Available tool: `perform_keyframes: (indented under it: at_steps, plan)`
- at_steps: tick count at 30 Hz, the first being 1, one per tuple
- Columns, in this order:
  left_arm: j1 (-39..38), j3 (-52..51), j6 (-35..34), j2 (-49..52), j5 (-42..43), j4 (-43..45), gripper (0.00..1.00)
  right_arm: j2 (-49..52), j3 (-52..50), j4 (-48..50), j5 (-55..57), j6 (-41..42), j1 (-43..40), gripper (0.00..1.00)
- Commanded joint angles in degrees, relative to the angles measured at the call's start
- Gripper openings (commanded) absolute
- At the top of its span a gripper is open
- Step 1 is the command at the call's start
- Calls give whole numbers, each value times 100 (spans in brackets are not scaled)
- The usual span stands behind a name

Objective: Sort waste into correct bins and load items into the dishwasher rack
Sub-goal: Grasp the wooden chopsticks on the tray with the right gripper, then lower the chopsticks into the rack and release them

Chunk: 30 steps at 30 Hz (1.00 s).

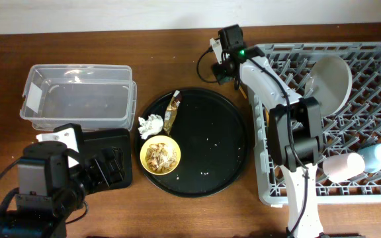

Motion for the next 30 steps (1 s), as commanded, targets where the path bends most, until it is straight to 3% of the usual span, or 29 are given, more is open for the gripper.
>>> perform_keyframes:
  at_steps: [1, 5, 6, 11, 13, 16, 18, 21, 27, 30]
  plan:
    - [17, 61, 70, -11, -61, 7, 100, -11, -315, 282, 339, -31, -20, 53]
    - [17, 61, 70, -11, -61, -4, 100, 247, -315, 138, 157, -31, -42, 48]
    - [17, 61, 70, -11, -61, -4, 100, 247, -315, 57, 116, 81, -44, 54]
    - [17, 61, 70, -11, -61, -7, 99, 254, -315, -310, -732, 142, -109, 52]
    - [17, 61, 70, -11, -61, -7, 99, 245, -310, -651, -1008, 144, -79, 35]
    - [17, 61, 70, -11, -61, -7, 100, 245, -291, -1864, -1034, 890, -44, 33]
    - [17, 61, 70, -11, -61, -7, 100, 245, -289, -1709, -1110, 850, -42, 16]
    - [17, 61, 70, -11, -61, -7, 100, 245, -153, -1665, -1086, 575, -44, 4]
    - [17, 61, 70, -11, -61, -9, 100, -61, 1923, -3077, -1093, 778, -48, 4]
    - [17, 61, 70, -11, -61, -7, 100, -111, 3438, -4774, -1115, 1493, -52, 4]
